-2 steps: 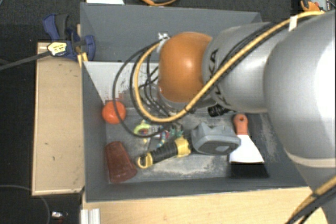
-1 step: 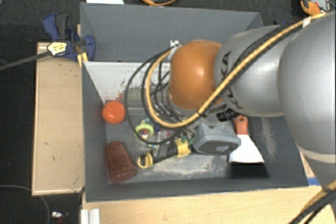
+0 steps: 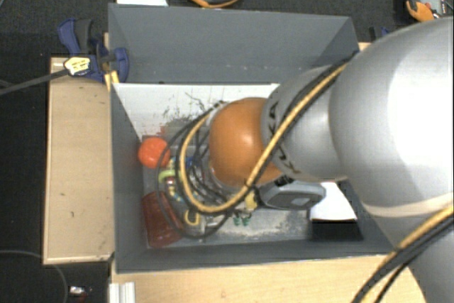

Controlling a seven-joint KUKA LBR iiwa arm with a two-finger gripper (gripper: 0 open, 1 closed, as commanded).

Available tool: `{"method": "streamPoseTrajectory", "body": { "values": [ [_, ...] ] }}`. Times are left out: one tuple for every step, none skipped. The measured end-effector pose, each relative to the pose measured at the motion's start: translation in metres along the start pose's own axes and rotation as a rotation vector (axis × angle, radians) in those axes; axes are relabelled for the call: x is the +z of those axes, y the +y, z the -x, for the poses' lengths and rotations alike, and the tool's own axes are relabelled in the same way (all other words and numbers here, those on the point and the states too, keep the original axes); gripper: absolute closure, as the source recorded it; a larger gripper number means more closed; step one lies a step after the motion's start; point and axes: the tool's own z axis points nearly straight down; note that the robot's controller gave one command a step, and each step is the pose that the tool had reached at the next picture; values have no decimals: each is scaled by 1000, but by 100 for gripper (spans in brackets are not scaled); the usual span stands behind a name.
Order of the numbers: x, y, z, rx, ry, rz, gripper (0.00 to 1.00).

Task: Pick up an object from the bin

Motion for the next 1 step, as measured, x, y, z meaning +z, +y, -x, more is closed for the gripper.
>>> {"method": "streamPoseTrajectory", "body": {
  "values": [
    [-5, -15, 6, -38, -7, 0, 0]
  ]
}}
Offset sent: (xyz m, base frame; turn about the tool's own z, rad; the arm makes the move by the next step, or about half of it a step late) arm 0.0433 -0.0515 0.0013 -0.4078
